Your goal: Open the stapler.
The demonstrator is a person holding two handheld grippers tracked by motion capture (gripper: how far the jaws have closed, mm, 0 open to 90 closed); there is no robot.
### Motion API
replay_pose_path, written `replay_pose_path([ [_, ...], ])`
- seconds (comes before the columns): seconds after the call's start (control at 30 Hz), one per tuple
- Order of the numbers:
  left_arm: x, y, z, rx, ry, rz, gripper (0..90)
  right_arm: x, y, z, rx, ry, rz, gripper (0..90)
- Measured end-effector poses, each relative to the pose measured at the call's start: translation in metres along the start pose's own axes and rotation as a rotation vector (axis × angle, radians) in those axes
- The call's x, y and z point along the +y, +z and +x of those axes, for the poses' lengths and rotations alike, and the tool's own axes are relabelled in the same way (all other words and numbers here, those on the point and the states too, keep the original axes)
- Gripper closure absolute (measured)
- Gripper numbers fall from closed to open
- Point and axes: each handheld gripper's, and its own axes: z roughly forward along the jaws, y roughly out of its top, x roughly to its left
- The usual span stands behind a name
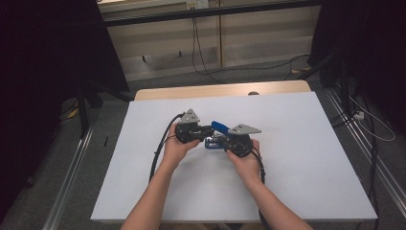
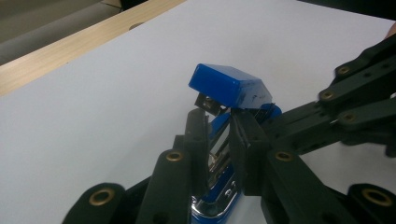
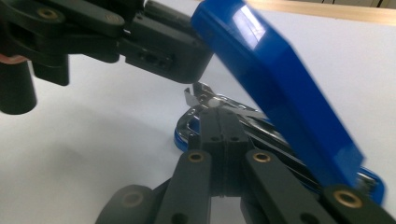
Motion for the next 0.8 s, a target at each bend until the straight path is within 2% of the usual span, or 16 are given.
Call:
replay_pose_path([
  [0.2,0.000,-0.002,0.001,0.003,0.009,0.000,77.9,0.001,0.012,0.007,-0.042,0.002,-0.044,90.0],
  [0.3,0.000,-0.001,0.002,-0.012,-0.005,-0.001,77.9,0.000,0.017,0.006,-0.064,-0.012,-0.034,90.0],
  [0.4,-0.001,-0.001,0.003,-0.016,-0.005,0.003,78.0,-0.002,0.020,0.004,-0.092,-0.002,-0.053,90.0],
  [0.57,-0.001,0.000,0.002,-0.016,0.012,0.007,77.8,-0.004,0.022,0.004,-0.087,0.017,-0.068,90.0],
  [0.7,-0.002,-0.001,0.003,-0.018,-0.004,-0.007,77.4,-0.003,0.021,0.004,-0.095,0.040,-0.099,90.0],
  [0.8,-0.003,-0.002,0.006,-0.014,-0.007,-0.007,77.8,-0.004,0.021,0.005,-0.105,0.030,-0.100,90.0],
])
